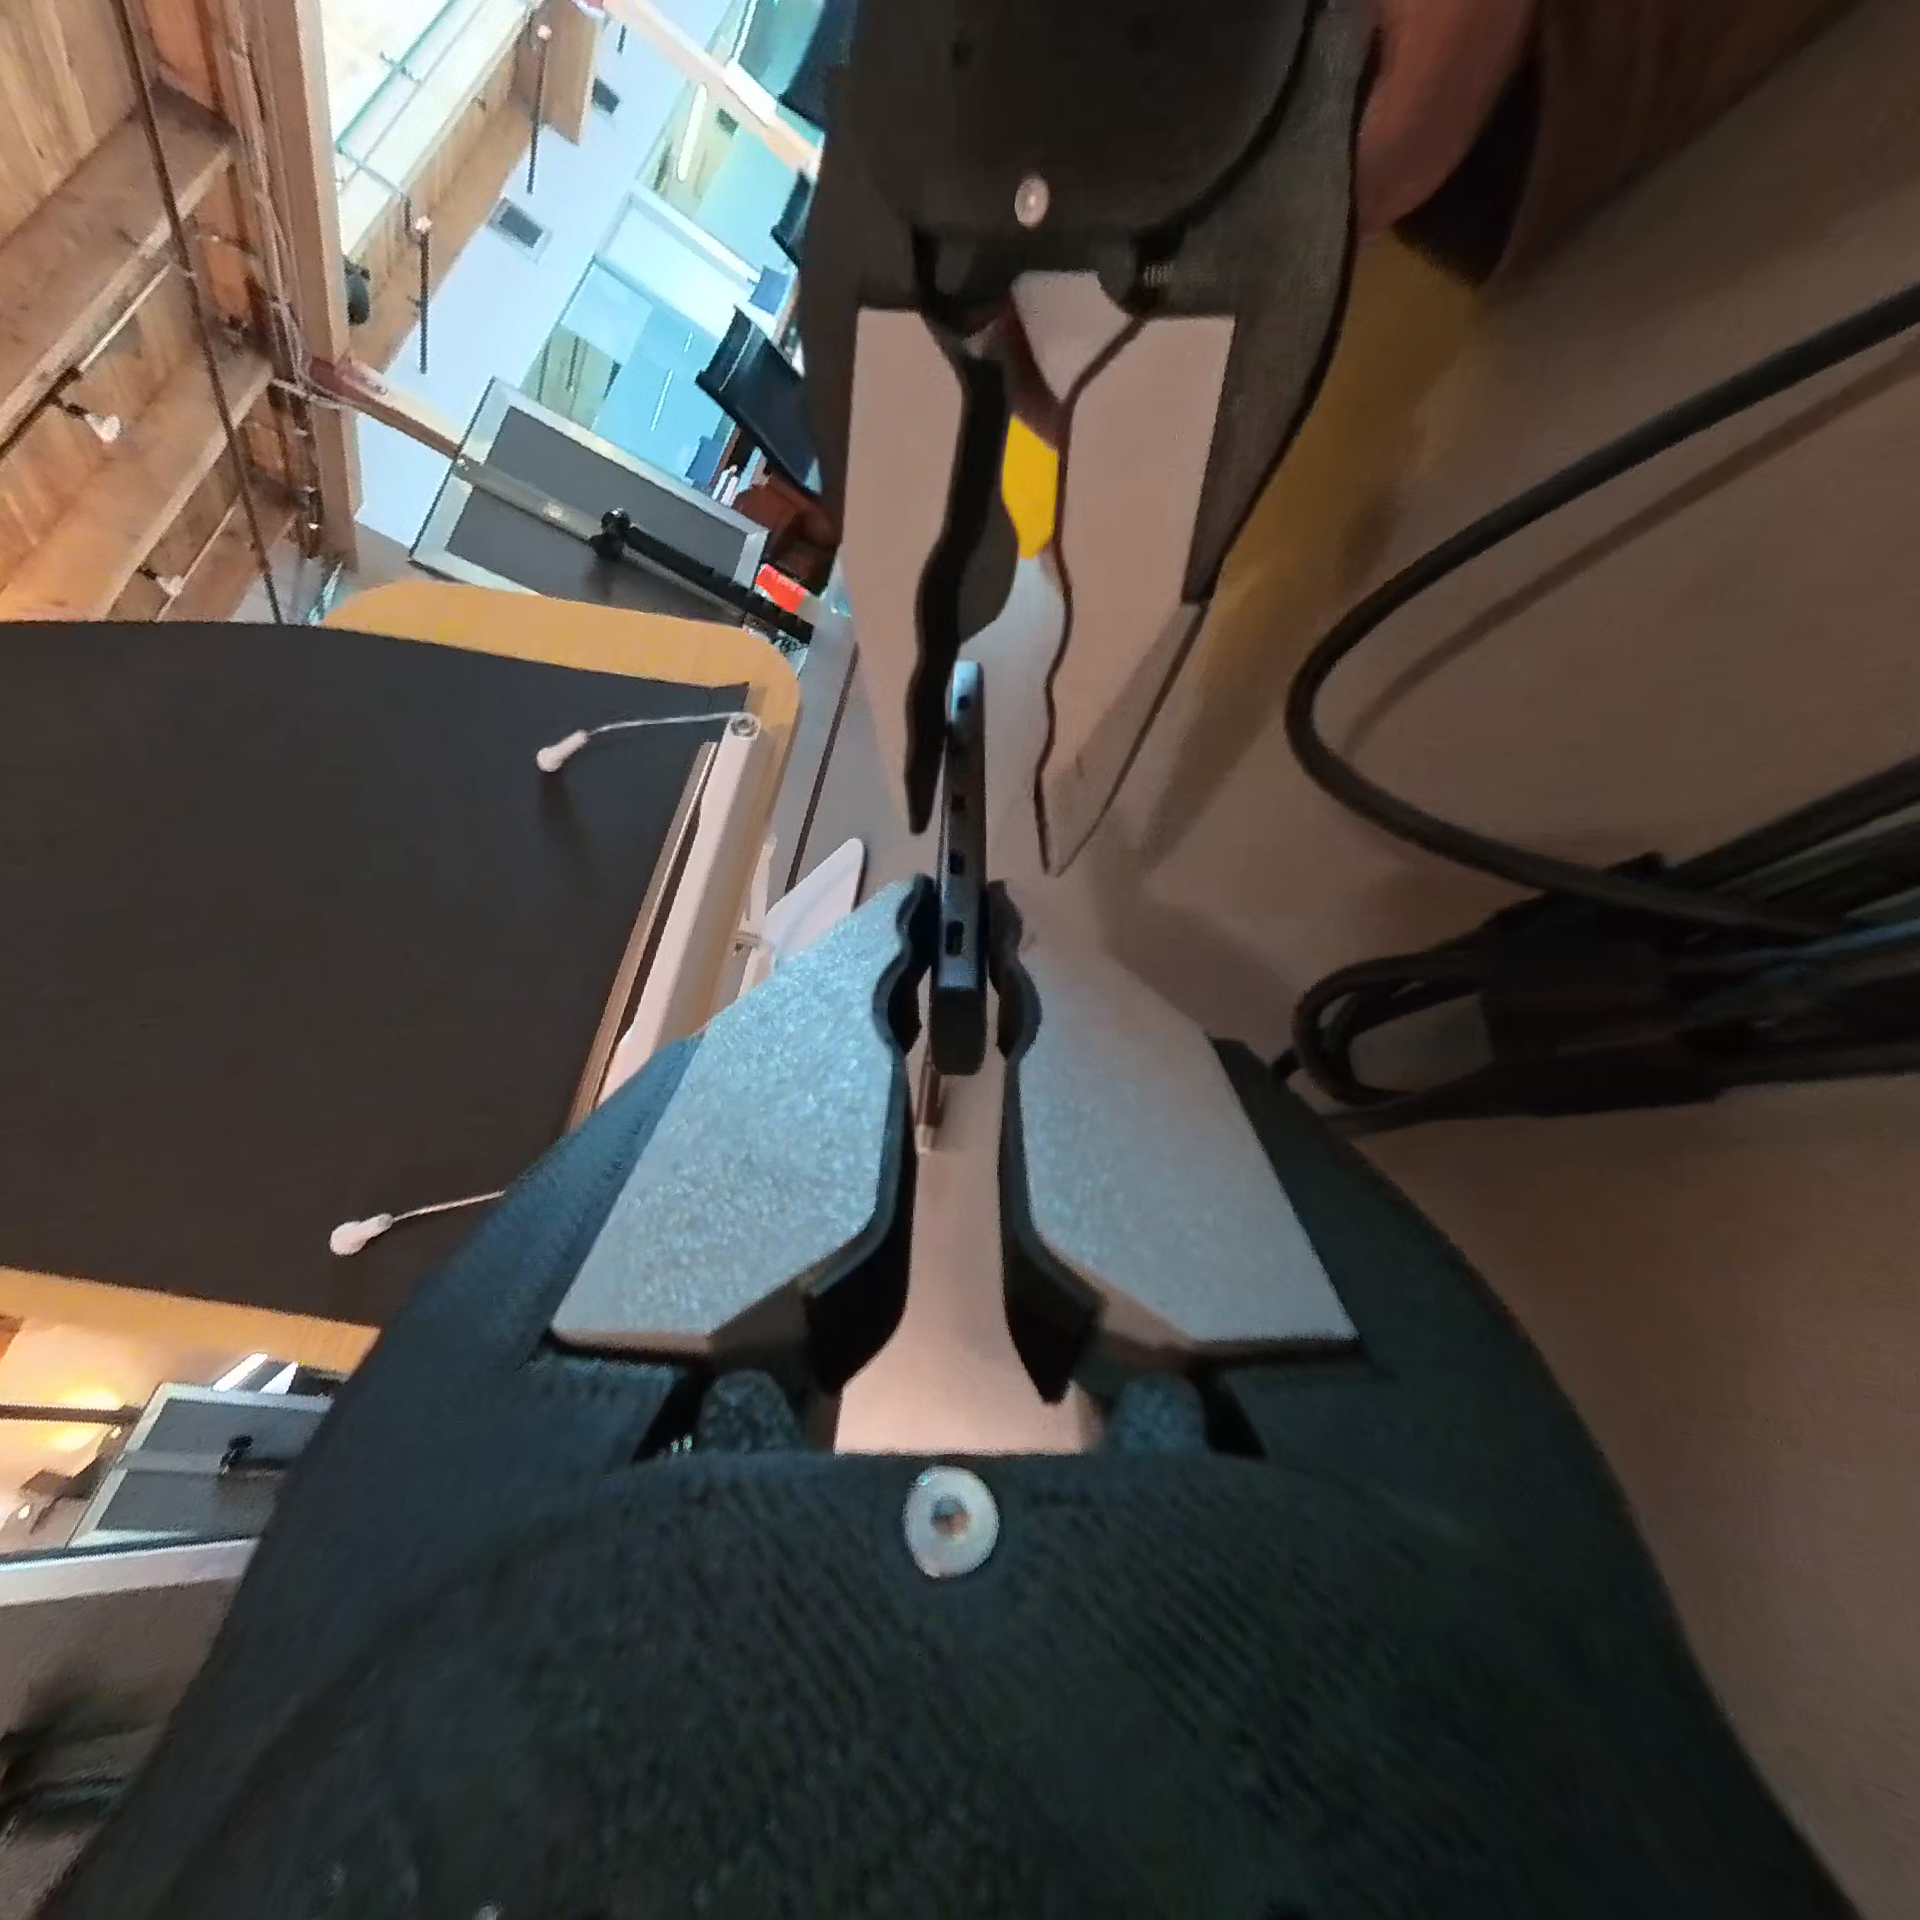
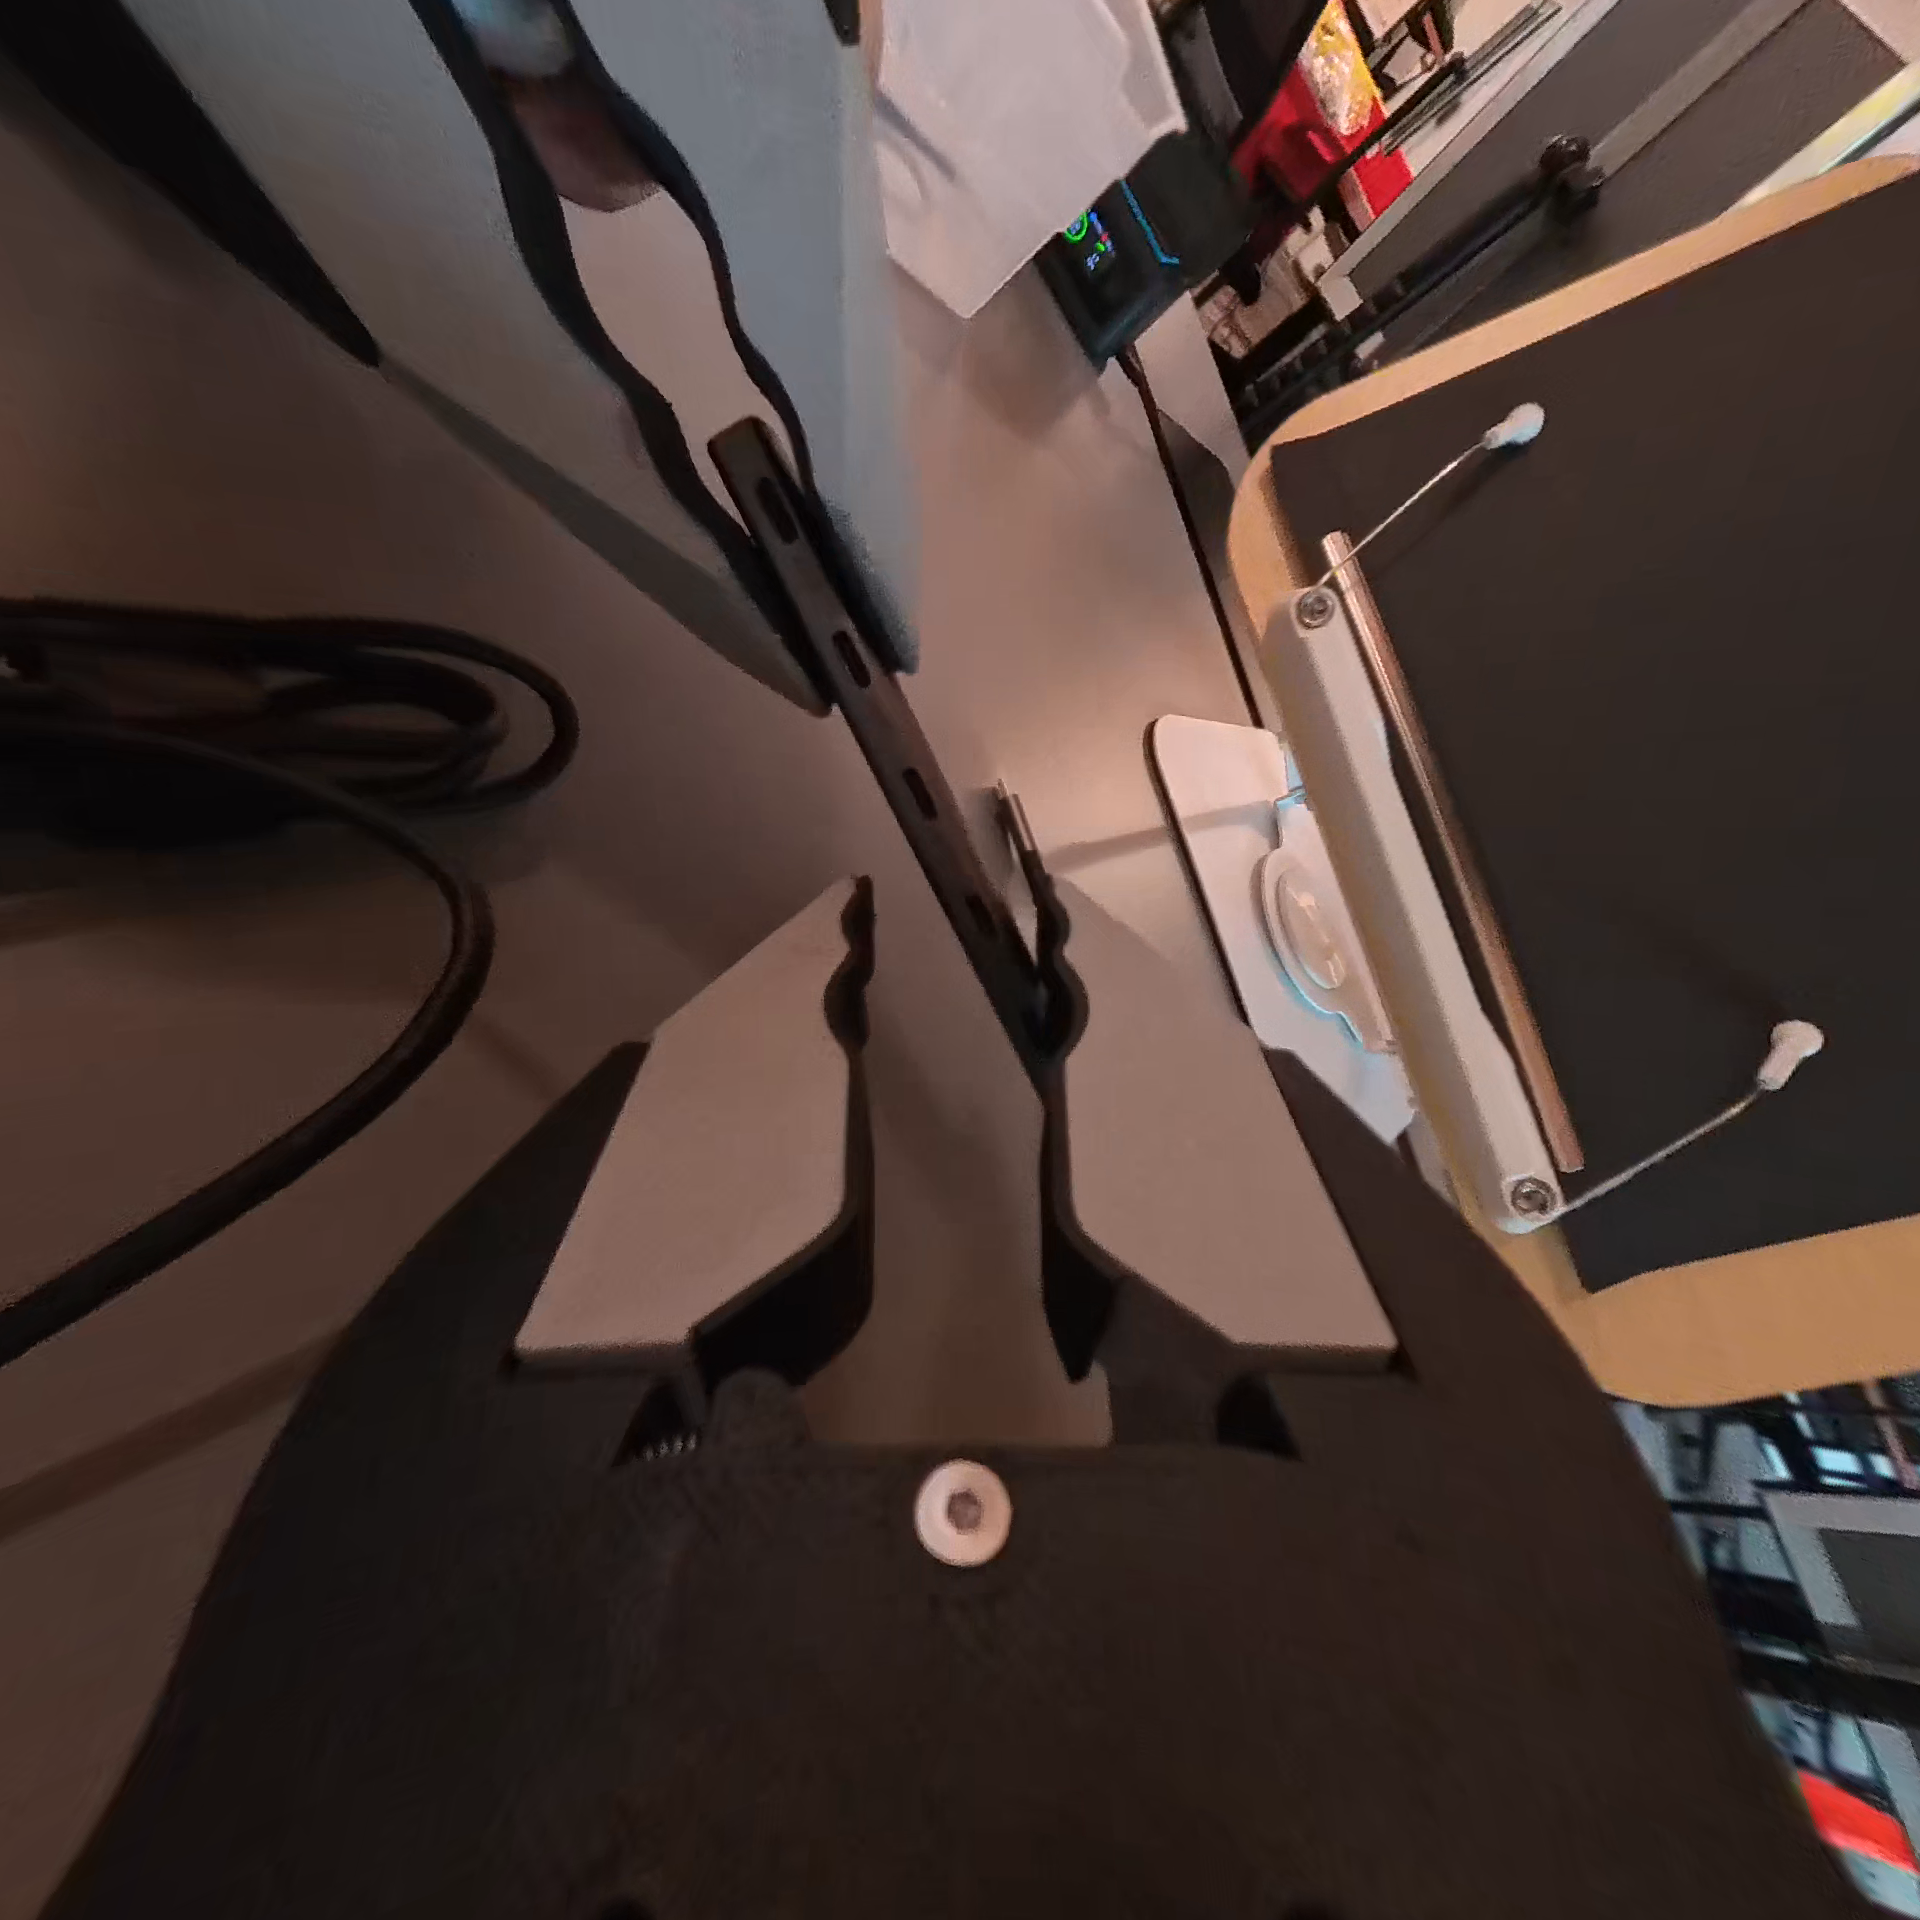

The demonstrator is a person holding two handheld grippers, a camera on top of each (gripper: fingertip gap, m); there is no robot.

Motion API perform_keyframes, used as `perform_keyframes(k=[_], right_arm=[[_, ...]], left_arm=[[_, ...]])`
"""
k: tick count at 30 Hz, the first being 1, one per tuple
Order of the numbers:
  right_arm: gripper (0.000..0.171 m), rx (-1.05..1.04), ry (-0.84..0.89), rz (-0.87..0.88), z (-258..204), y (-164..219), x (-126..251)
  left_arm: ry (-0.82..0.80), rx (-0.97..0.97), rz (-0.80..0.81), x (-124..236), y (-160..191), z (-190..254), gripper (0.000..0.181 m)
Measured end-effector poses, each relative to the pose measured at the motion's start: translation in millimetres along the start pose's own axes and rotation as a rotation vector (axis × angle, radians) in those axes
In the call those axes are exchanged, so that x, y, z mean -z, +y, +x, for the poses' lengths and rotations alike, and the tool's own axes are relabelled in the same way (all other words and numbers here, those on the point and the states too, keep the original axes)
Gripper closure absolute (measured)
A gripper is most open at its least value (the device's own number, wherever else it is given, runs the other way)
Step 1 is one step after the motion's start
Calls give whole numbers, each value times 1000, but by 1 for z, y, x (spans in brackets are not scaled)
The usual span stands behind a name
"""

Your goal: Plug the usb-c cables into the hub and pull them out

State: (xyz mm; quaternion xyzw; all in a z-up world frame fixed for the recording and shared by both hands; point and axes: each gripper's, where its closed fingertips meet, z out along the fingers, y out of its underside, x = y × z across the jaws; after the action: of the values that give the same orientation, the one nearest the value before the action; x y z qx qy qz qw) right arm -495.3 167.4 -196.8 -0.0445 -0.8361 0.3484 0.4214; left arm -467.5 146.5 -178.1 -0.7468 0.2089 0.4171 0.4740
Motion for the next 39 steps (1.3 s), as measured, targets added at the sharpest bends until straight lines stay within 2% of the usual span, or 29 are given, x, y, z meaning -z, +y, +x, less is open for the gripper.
perform_keyframes(k=[2, 6, 17, 27, 39], right_arm=[[157, 28, 2, -8, -2, 0, -1], [160, 68, -31, -39, -8, 6, -2], [163, 88, -72, -15, -16, 6, -1], [165, 200, -97, 37, -25, 1, 3], [166, 241, -121, 192, -26, -15, 15]], left_arm=[[23, 0, 11, -1, -3, 5, 174], [44, 7, 2, -3, 0, 11, 174], [32, 9, 16, -1, 0, 11, 170], [143, 100, 44, 5, 2, 20, 173], [158, 140, 50, 10, 9, 15, 172]])
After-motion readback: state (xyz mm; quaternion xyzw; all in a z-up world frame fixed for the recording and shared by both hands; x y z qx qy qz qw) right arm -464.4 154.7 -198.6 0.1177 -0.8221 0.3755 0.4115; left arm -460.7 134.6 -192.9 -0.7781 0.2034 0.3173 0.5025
